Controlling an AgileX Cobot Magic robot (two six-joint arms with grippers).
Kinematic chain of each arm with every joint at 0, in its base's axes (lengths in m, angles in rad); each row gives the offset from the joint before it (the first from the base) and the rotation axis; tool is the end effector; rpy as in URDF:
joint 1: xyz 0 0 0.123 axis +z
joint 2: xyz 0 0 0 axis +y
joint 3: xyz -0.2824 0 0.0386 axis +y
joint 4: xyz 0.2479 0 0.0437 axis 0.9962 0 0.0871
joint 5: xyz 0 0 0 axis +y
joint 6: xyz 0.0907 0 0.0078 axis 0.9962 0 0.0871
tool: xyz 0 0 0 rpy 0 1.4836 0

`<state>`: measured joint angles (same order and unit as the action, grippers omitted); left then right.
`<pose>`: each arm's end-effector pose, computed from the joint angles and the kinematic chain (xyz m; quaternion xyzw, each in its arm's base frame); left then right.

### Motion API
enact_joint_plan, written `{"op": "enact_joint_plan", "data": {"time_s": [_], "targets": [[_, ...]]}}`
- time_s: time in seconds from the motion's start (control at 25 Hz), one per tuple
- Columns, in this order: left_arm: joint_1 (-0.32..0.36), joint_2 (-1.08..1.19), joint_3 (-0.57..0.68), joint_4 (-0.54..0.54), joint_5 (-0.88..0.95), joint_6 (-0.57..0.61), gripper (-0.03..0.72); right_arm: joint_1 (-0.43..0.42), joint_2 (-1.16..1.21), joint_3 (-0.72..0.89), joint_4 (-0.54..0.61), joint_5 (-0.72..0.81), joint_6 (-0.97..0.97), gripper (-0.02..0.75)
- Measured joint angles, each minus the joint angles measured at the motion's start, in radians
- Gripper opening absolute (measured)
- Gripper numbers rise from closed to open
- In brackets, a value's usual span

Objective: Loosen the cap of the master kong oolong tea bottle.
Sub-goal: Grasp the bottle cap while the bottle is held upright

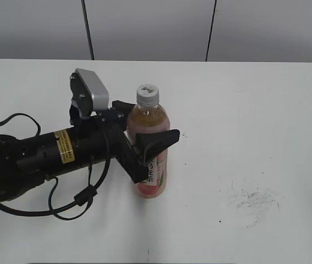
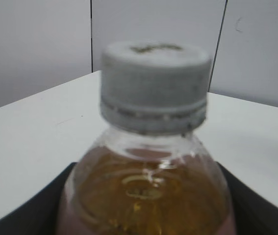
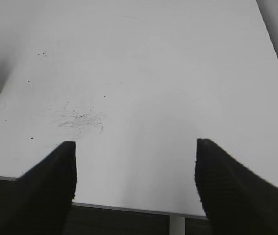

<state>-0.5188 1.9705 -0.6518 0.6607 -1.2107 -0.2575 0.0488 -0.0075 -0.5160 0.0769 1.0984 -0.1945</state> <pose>0.2552 -0.2059 0.1310 0.3796 0.6317 -0.3772 0.5608 -0.0099 0.0058 0.2787 -0.1065 0.8496 0.0008 0.5165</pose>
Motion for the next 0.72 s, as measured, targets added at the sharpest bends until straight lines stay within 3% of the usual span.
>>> {"op": "enact_joint_plan", "data": {"time_s": [0.36, 0.72], "targets": [[0.0, 0.0, -0.001, 0.056, -0.007, 0.059, 0.445, 0.0, 0.195, -0.039, 0.112, -0.023, -0.026, 0.564], [0.0, 0.0, -0.001, 0.062, -0.008, 0.064, 0.445, 0.0, 0.647, -0.306, 0.3, -0.076, -0.244, 0.533]]}}
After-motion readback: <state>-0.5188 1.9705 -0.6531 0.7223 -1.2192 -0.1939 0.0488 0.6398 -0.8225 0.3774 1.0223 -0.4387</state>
